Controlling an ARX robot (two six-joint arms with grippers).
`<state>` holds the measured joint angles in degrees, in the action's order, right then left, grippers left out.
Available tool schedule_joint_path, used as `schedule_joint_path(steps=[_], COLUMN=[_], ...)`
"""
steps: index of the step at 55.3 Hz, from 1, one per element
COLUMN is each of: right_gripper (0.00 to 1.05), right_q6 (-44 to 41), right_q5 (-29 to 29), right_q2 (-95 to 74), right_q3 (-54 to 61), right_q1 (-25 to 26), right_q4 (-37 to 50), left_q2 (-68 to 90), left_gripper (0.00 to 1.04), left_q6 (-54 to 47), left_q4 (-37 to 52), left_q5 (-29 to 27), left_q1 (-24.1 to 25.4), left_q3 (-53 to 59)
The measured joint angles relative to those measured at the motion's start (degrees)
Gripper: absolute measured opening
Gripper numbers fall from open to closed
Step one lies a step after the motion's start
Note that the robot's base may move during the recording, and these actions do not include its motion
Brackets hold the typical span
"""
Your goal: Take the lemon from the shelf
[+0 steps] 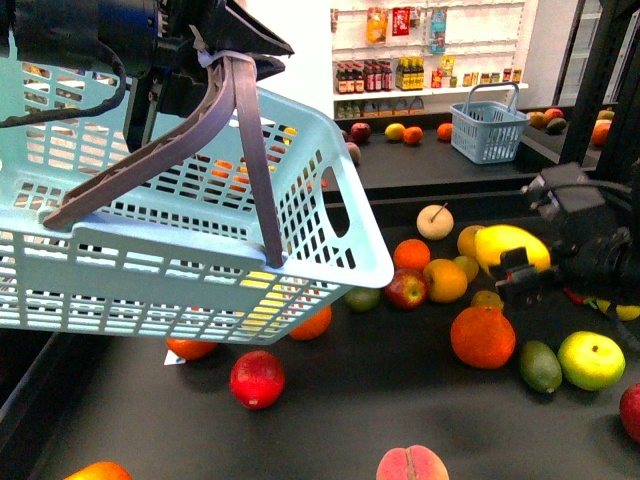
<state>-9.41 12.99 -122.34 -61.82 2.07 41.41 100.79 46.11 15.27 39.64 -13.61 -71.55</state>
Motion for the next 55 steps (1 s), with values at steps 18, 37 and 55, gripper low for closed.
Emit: schedule_joint_path(steps=[18, 37, 55], right_gripper=[0.7, 0.69, 0.67], right_q6=[7.82, 11.76, 12.85], right_q5=[4.42, 5.01, 3.15], right_q2=[14.84, 15.04, 10.73], right_q3=[4.52, 4.74, -0.2], right_q1=[-5.95, -16.11, -20.57], right_q4=[-0.85, -3.37, -5.79], left_q2=[0.0, 0.0, 0.0], left_gripper=[0.1, 0.1, 0.1], left_q6=[0.0, 0.0, 0.0], left_q4=[0.0, 0.0, 0.0], left_q5=[0.0, 0.04, 0.0], left_q1=[0.0, -0.02, 0.0], left_q3=[0.0, 0.0, 0.0])
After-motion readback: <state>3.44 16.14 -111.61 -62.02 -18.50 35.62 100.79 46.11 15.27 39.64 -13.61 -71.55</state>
